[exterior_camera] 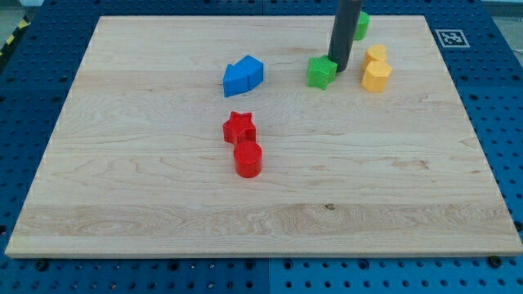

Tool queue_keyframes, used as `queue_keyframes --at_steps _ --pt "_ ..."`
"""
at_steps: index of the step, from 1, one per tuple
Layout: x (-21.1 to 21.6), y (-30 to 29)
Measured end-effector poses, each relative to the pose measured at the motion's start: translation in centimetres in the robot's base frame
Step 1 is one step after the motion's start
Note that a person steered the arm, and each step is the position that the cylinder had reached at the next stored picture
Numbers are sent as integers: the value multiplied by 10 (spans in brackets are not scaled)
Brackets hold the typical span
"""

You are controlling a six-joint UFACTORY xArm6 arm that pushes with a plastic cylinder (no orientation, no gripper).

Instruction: Move the green star to the center

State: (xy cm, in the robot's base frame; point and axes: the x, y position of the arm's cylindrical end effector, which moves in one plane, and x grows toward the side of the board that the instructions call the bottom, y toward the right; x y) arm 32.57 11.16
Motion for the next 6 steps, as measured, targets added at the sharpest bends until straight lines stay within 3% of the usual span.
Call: queue_keyframes --at_steps 3,6 --pt "18 -23" --pt "16 -94"
